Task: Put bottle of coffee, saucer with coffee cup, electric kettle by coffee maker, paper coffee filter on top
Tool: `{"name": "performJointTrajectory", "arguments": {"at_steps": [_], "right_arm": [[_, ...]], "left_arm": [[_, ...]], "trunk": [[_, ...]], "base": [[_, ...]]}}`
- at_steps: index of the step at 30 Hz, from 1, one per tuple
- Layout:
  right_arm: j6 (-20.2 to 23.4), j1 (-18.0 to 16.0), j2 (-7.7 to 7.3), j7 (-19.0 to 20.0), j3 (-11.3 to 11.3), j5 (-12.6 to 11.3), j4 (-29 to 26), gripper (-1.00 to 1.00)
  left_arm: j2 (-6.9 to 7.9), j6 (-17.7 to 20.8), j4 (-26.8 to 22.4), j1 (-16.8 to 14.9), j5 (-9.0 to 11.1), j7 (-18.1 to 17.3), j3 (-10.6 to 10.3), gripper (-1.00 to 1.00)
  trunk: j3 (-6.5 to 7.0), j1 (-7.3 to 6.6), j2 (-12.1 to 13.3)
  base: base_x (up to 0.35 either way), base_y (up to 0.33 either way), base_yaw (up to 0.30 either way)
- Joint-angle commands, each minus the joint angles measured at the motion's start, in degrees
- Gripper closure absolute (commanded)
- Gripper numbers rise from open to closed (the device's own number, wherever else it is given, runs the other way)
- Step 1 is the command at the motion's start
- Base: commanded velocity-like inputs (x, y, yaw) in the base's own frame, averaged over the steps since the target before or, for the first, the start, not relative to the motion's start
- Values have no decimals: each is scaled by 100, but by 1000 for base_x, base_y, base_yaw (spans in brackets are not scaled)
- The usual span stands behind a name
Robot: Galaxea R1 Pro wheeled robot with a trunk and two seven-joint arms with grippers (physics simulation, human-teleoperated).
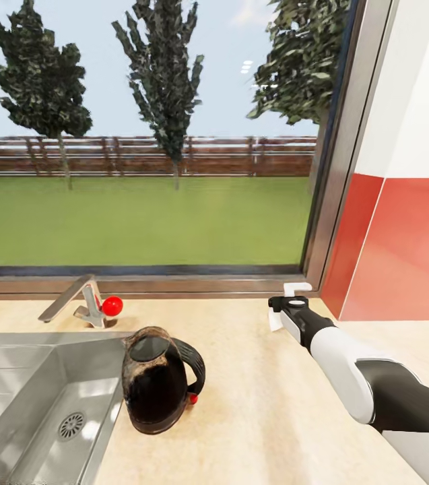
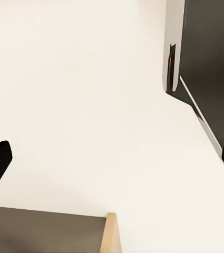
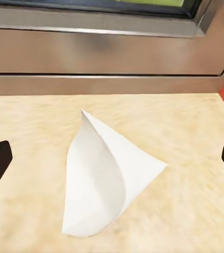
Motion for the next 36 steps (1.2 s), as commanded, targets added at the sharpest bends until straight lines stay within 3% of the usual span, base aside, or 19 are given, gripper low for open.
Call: {"name": "performJointTrajectory", "arguments": {"at_steps": [1, 9, 17, 26, 28, 36], "right_arm": [[46, -2, 5, -14, -21, 54, -15, -100], [111, -9, -1, -2, -56, 54, -172, -100], [1539, -18, -14, -10, -64, 54, -1560, -100], [1600, -20, -35, -10, -41, 54, -1472, -100], [1559, -19, -105, -10, -41, 54, -1062, -100], [1253, -12, -259, -9, -32, 54, -856, -100]], "left_arm": [[-1, 7, 8, -6, 4, 10, -45, -100], [7, 7, 7, -3, 4, 10, -45, -100], [0, 7, 4, 49, 4, 10, -45, -100], [-1, 7, 2, 65, 4, 10, -45, -100], [-1, 7, 4, 67, 4, 10, -45, -100], [-1, 7, 4, 67, 4, 10, -45, -100]], "trunk": [[-20, 3, -12], [-89, 3, -12], [-159, 3, -12], [-238, 3, -12], [-256, 3, -12], [-327, 3, -12]], "base": [[0, 0, 74], [0, 0, 80], [0, 0, 89], [0, 0, 91], [0, 0, 91], [0, 0, 85]]}}
